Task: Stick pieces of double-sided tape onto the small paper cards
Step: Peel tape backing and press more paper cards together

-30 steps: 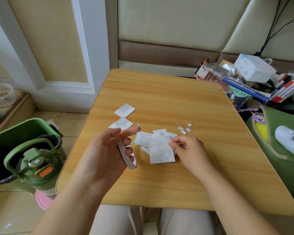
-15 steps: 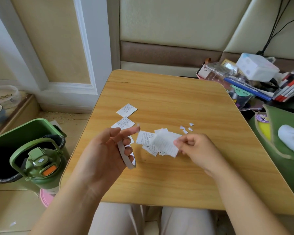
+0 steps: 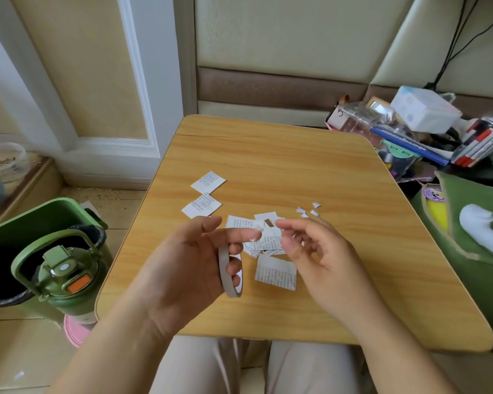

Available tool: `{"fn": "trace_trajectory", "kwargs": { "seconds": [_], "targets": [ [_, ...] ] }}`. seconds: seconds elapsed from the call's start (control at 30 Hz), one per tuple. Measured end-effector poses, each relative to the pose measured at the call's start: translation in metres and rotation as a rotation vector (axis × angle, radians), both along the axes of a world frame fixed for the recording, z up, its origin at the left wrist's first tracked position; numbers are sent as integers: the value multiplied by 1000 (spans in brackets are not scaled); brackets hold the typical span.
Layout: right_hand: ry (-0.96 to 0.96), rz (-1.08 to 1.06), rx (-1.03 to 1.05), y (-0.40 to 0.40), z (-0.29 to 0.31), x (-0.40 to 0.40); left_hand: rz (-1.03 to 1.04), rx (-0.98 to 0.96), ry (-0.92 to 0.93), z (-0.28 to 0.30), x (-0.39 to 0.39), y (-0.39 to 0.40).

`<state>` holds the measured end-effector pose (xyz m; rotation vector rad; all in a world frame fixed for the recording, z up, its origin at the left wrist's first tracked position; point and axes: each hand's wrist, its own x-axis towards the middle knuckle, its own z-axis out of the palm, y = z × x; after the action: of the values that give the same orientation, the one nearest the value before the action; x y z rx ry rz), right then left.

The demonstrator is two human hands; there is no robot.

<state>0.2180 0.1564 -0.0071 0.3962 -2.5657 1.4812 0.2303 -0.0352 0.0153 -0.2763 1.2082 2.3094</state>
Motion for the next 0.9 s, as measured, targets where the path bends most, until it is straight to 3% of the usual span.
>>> {"fn": "trace_trajectory", "kwargs": {
  "seconds": [0.23,0.7,0.9],
  "targets": [
    [-61,151,-53,-9,30,11,-80,-101,41,5,3,4],
    [24,-6,-42,-15,27,18,-85,-321,80,10,2,12],
    [-239,-52,-268,-12,7,19,-18,-644,193,-1,1,22]
  ]
}}
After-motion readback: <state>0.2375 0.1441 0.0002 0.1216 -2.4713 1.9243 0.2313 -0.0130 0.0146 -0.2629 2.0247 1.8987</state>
